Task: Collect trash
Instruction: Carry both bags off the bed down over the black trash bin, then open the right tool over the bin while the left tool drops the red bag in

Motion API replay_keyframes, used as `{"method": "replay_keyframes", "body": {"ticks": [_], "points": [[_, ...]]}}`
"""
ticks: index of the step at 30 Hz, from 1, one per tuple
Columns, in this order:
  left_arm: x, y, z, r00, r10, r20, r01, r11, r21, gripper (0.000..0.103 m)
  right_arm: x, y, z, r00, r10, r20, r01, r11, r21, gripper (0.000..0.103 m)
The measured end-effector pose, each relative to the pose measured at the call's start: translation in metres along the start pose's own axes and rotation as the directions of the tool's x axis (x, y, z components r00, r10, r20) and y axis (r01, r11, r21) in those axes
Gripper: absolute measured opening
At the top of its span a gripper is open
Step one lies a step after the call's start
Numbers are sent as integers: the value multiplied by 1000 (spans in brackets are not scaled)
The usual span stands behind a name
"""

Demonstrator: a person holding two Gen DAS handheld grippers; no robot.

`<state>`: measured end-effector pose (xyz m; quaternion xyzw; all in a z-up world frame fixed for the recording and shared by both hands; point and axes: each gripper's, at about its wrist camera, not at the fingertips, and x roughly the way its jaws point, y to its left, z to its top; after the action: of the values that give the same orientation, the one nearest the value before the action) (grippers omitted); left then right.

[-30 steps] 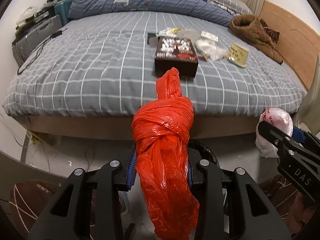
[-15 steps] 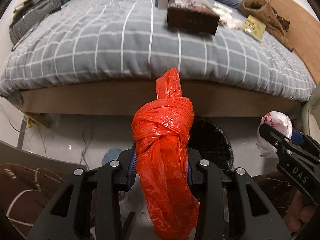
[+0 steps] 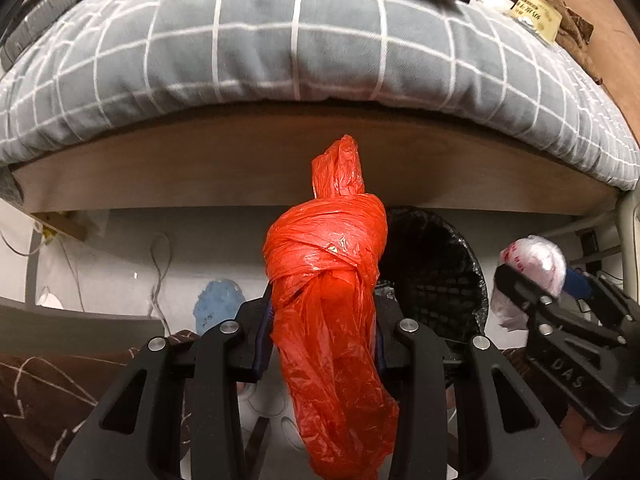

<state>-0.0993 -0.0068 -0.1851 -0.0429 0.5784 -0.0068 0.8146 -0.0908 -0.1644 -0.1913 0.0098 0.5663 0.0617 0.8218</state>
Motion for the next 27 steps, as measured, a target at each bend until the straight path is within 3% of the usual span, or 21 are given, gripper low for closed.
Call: {"method": "replay_keyframes", "body": {"ticks": [8, 13, 22, 27], "points": [[22, 15, 2, 999, 16, -46, -17, 1000, -21, 36, 35, 10, -2, 997, 15, -77, -17, 999, -34, 60], [30, 20, 1, 997, 25, -68, -27, 999, -34, 36, 42, 18, 1, 997, 5, -73, -7, 999, -39, 63], [34, 5, 0, 998, 4, -63, -4, 1000, -5, 36, 22, -5, 4, 999, -44, -2, 44, 999, -20, 92], [34, -16, -1, 998, -12, -62, 13, 1000, 25, 36, 8, -26, 3, 997, -75, 23, 75, 997, 8, 95]]}}
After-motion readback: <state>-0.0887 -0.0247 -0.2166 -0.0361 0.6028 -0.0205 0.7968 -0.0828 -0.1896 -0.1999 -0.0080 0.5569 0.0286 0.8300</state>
